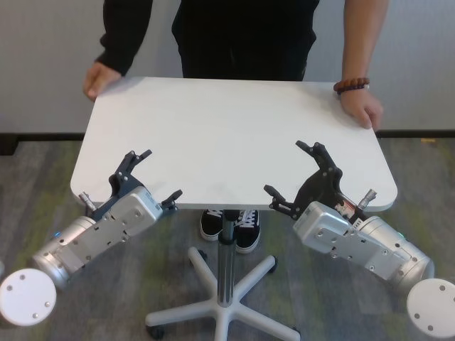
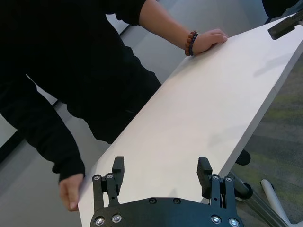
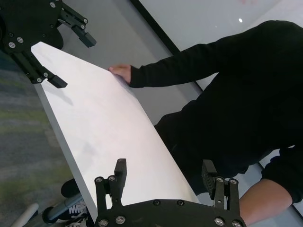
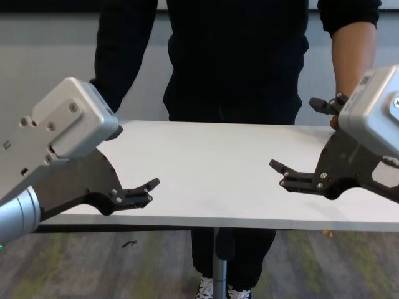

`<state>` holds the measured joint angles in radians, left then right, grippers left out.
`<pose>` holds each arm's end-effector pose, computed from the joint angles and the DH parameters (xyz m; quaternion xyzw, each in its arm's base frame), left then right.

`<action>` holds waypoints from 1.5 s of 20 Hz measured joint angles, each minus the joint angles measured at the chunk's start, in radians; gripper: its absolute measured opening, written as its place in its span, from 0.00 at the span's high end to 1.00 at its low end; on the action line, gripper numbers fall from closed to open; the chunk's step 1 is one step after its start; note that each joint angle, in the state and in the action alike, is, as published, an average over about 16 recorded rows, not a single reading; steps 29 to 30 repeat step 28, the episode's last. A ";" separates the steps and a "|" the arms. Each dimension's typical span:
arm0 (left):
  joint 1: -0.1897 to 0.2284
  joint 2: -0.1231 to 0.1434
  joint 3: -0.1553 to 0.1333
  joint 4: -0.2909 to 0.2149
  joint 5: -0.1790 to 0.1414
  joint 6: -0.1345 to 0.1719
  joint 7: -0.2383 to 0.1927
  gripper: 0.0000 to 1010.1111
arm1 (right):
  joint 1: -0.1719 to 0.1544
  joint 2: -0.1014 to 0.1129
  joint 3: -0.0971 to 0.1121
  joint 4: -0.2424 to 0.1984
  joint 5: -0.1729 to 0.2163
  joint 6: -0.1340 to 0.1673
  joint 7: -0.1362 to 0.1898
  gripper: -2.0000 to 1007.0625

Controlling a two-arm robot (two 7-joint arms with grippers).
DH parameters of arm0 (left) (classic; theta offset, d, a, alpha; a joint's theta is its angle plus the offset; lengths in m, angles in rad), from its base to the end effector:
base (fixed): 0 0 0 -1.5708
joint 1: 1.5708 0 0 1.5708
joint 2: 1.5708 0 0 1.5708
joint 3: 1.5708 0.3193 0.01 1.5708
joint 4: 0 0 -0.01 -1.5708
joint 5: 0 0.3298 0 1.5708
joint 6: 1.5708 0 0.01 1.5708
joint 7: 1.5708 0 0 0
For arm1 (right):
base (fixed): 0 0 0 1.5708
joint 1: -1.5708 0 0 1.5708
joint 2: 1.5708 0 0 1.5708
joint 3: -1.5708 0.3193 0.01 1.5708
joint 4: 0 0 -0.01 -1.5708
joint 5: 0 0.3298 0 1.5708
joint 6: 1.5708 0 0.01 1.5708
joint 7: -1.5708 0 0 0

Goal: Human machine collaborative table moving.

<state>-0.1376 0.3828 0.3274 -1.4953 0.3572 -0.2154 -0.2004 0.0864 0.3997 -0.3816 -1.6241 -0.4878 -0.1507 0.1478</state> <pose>0.3768 0.0273 -0.3208 0.1980 -0.3198 0.4391 0.8159 0.3521 0.0000 -0.3071 -0.2200 -0.3736 -0.4209 0.7968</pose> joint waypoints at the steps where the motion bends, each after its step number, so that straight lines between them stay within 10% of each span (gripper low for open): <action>1: 0.000 0.000 0.000 0.000 0.000 0.000 0.000 0.01 | 0.000 0.000 0.000 0.000 0.000 0.000 0.000 0.01; 30: 0.001 0.000 -0.001 -0.002 0.002 0.000 0.000 0.01 | 0.002 0.001 -0.002 0.003 0.002 -0.001 0.003 0.01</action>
